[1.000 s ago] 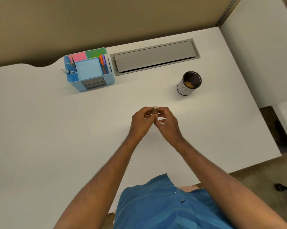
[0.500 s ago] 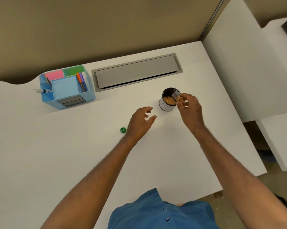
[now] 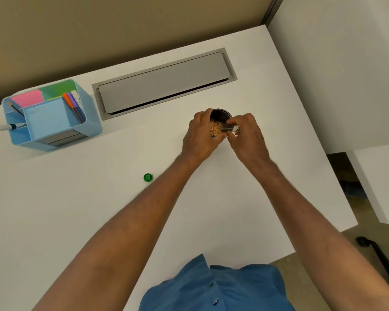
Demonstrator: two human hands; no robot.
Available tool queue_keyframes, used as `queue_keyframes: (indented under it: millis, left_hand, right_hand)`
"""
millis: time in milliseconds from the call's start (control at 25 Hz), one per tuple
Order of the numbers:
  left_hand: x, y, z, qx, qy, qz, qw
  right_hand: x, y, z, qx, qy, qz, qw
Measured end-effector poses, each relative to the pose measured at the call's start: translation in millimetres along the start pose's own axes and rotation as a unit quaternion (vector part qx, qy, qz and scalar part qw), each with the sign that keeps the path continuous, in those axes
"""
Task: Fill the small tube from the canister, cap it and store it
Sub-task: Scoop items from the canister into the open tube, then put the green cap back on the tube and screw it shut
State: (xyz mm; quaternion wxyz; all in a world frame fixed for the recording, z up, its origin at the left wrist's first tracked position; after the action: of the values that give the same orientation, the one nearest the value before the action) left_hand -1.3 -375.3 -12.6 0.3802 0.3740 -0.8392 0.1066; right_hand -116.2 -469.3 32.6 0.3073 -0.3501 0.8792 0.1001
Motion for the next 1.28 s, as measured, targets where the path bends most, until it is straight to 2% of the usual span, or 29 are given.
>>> queue_keyframes:
  millis: [440,560,720,920,1160,1280]
  left_hand:
    - [-4,1,2,-0.005,-0.02,-0.01,1.0]
    - [-16,9,-5,-0.014,-0.039,-0.029,0.999]
    - [-67,47,-37,-0.017,-0.073,-0.057,0.996]
    - [-147,115,-77,-0.027,-0.138,-0.14,0.98]
    - [-172,138,-91,0.019,-0.073,-0.143,0.987]
    - [-177,148,-98,0.055,0.004,-0.201,0.978]
  right_hand:
    - [2,4,-8,0.012,-0.018,0.036,0.999]
    - [2,12,-18,0.056,-0.097,0.072,0.991]
    - [-3,47,-14,0.094,-0.226,0.152,0.958]
    - [-33,115,39,0.02,-0.244,0.145,0.959]
    - [-62,156,83,-0.079,-0.213,0.094,0.969]
    - [-70,167,93,-0.099,-0.202,0.091,0.97]
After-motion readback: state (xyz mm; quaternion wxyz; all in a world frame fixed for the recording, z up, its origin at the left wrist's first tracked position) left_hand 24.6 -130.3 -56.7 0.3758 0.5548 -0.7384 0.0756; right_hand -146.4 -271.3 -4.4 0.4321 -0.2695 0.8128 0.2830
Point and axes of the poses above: each hand's wrist, its own y-axis away from the middle knuckle, its own z-axis out of the palm, x = y × z, the point moved 8 cm from there along -y, towards the middle knuckle, and after that the axes turned 6 degrees about x, right-handed, at the moved point
